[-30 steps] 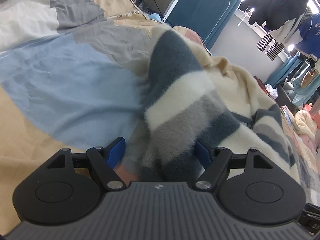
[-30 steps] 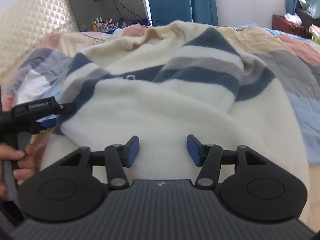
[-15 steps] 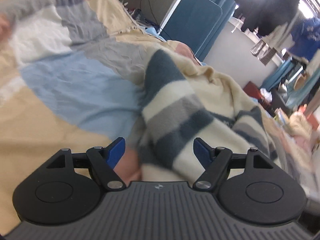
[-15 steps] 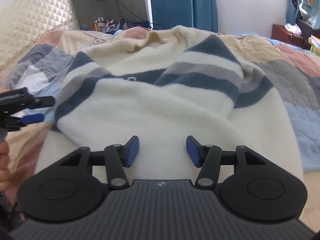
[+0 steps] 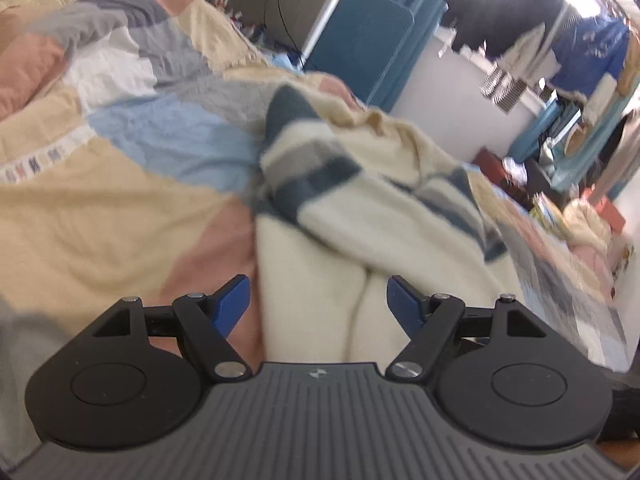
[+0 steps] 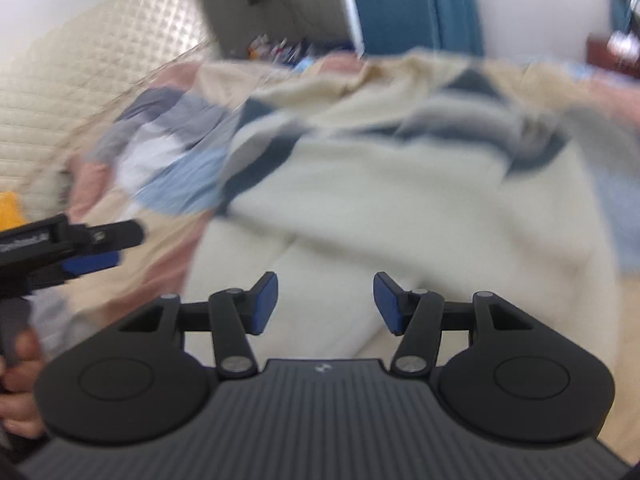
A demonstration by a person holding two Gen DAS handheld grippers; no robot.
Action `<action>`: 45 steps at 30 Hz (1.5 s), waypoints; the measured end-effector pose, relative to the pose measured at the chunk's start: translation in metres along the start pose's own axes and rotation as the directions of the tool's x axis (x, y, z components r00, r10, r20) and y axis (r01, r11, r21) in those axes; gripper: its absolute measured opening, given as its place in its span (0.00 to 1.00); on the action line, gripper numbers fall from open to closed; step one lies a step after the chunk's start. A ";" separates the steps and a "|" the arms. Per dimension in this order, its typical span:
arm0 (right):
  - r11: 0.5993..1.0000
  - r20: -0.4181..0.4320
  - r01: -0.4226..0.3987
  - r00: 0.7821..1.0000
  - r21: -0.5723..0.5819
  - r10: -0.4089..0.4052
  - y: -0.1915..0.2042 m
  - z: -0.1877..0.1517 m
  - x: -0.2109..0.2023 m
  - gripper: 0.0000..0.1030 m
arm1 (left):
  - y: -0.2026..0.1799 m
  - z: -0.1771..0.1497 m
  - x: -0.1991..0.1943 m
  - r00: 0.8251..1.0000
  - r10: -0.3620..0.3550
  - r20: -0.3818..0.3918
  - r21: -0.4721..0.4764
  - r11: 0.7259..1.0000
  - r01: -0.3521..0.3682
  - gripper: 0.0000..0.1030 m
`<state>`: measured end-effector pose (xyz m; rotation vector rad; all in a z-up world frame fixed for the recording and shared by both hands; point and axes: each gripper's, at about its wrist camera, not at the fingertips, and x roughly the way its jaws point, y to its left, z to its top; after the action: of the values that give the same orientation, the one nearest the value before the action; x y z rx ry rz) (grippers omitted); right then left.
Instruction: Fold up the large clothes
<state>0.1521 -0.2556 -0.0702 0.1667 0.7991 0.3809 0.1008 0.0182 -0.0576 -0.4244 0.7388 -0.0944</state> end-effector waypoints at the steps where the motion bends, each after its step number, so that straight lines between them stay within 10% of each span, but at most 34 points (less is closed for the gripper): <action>1: 1.000 -0.008 0.000 1.000 -0.025 -0.001 0.005 -0.005 0.000 0.54 | -0.001 -0.005 -0.001 1.000 0.004 -0.015 0.004 1.000 -0.004 0.77; 16: 0.956 -0.134 -0.259 0.961 -0.139 0.241 0.058 -0.019 0.030 0.55 | 0.061 0.003 0.016 0.996 0.036 -0.077 -0.247 0.967 -0.054 0.77; 27: 0.918 -0.174 -0.303 0.949 -0.257 0.264 0.091 -0.025 0.054 0.65 | 0.084 0.010 0.029 0.996 0.029 -0.081 -0.321 0.946 -0.053 0.77; 32: 0.942 -0.181 -0.152 0.978 -0.298 0.101 0.086 -0.027 0.072 0.03 | 0.092 0.007 0.030 0.997 -0.022 -0.077 -0.378 0.926 -0.009 0.77; 45: 0.958 -0.119 -0.273 0.958 -0.093 0.261 0.050 -0.011 0.042 0.07 | 0.083 -0.011 0.049 0.985 -0.104 -0.134 -0.419 0.907 0.039 0.77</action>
<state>0.1577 -0.1931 -0.0912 0.1542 0.8606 0.6927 0.1241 0.0790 -0.1296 -0.8605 0.8986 -0.0376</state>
